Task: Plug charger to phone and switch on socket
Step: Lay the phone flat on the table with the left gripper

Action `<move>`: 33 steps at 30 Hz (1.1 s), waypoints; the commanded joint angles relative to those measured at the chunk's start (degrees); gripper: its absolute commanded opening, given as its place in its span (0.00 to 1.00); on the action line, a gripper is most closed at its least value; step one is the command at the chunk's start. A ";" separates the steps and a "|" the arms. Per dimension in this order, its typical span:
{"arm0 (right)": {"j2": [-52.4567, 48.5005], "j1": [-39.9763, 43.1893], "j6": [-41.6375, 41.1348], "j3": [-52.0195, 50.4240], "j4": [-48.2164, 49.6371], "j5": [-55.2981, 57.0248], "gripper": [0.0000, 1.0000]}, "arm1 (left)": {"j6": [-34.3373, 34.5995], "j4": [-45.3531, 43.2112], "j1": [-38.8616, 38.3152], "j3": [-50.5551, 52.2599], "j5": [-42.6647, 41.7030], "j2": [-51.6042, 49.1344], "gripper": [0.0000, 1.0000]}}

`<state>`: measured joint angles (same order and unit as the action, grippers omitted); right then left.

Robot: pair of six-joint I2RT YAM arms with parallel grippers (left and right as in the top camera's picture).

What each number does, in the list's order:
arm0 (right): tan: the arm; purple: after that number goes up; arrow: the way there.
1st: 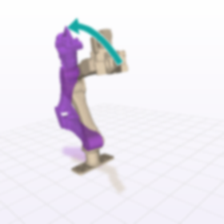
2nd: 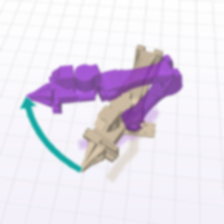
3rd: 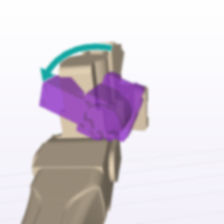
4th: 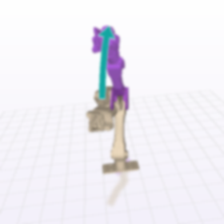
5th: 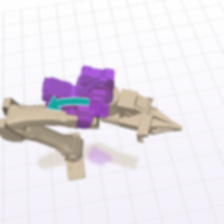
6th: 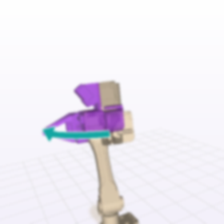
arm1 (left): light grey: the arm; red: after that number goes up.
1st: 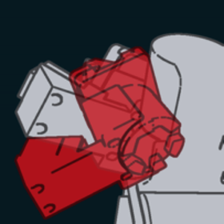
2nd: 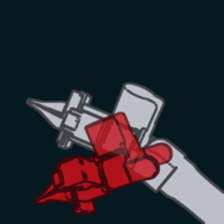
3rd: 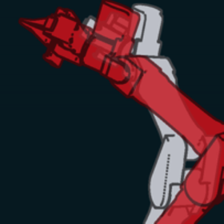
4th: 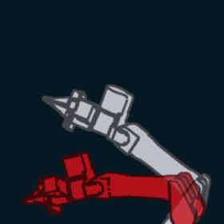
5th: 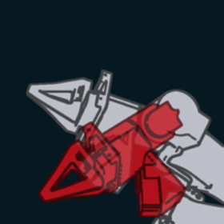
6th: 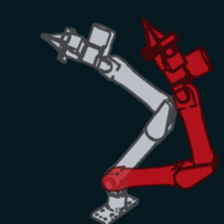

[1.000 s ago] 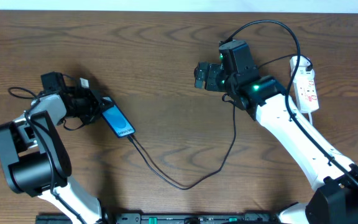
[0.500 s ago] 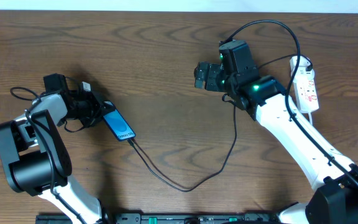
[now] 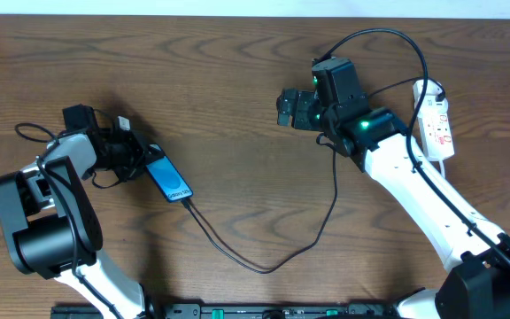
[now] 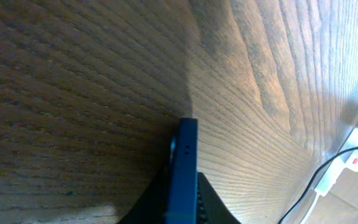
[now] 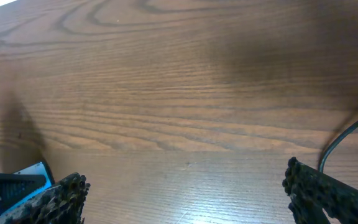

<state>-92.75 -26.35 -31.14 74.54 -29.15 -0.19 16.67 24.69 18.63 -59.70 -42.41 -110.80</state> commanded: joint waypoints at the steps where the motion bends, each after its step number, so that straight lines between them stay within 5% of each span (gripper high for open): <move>1: 0.79 0.00 0.59 0.46 -0.24 0.68 0.99 | -0.37 0.57 -0.24 0.26 1.55 -0.44 0.16; 21: 0.79 0.00 0.59 0.46 -0.26 0.68 0.99 | -0.37 1.42 -0.24 0.24 1.70 -0.44 0.34; 33: 0.79 0.00 0.57 0.46 -0.26 0.68 0.99 | -0.33 5.79 -0.24 0.24 10.19 -0.44 0.36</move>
<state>-92.73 -26.35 -31.14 74.54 -29.32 -0.19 16.64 29.21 18.57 -60.14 -41.74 -110.00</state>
